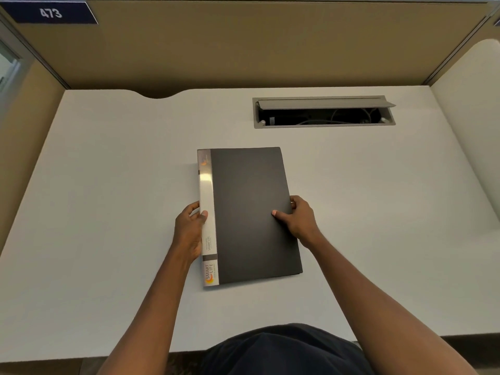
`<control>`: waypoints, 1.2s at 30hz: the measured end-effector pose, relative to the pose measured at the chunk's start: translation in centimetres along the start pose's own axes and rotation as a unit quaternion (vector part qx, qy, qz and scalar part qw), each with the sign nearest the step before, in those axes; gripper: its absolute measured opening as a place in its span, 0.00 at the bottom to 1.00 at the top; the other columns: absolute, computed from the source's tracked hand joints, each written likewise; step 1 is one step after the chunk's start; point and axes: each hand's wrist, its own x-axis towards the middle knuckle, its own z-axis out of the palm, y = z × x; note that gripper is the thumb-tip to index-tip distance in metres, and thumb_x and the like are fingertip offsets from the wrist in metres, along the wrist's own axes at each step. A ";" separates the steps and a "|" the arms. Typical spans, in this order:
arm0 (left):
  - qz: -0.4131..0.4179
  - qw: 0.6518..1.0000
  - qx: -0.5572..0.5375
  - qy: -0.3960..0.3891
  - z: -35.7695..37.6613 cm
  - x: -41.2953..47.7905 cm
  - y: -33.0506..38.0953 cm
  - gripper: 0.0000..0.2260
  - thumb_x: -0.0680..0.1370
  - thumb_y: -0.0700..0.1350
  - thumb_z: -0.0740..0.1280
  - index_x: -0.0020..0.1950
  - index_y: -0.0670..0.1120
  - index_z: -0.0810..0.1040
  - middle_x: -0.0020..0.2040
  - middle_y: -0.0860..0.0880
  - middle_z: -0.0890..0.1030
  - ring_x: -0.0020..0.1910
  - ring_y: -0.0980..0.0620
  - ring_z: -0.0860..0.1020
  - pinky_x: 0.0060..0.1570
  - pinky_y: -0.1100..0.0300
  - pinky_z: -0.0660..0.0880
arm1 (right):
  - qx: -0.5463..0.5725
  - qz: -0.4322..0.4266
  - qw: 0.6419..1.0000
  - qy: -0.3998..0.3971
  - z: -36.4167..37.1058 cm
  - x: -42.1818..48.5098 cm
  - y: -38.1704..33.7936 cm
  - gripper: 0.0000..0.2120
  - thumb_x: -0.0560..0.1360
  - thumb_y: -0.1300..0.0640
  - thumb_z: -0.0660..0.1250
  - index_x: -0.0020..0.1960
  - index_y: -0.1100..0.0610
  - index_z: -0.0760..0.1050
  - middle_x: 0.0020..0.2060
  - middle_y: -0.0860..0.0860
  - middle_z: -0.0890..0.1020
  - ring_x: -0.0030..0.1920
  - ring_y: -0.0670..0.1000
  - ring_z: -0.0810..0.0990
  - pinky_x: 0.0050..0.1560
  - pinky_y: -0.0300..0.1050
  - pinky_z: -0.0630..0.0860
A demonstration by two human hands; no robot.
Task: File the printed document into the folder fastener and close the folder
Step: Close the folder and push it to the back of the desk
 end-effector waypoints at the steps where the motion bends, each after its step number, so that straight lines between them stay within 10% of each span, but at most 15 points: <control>1: 0.009 1.000 0.014 0.010 -0.2 0.2 0.2 0.12 0.83 0.44 0.67 0.66 0.54 0.75 0.60 0.48 0.82 0.50 0.43 0.84 0.48 0.47 0.84 | -0.009 -0.004 1.000 0.008 0.4 0.1 -0.3 0.23 0.71 0.54 0.79 0.62 0.59 0.77 0.55 0.52 0.83 0.53 0.54 0.82 0.54 0.46 0.78; 12: 0.086 0.983 0.134 0.086 -2.6 5.6 5.9 0.16 0.83 0.46 0.68 0.72 0.48 0.77 0.63 0.48 0.82 0.52 0.41 0.83 0.52 0.45 0.82 | 0.013 -0.041 0.998 0.040 4.7 3.8 -7.4 0.36 0.70 0.58 0.79 0.73 0.55 0.67 0.61 0.55 0.81 0.59 0.55 0.82 0.61 0.49 0.79; 36: 0.077 0.960 0.228 0.145 0.4 23.4 17.7 0.13 0.82 0.44 0.69 0.64 0.39 0.81 0.65 0.40 0.82 0.58 0.36 0.81 0.62 0.45 0.77 | -0.073 -0.017 0.997 0.036 8.7 20.6 -18.9 0.32 0.73 0.58 0.79 0.71 0.60 0.69 0.73 0.60 0.70 0.66 0.62 0.78 0.66 0.54 0.76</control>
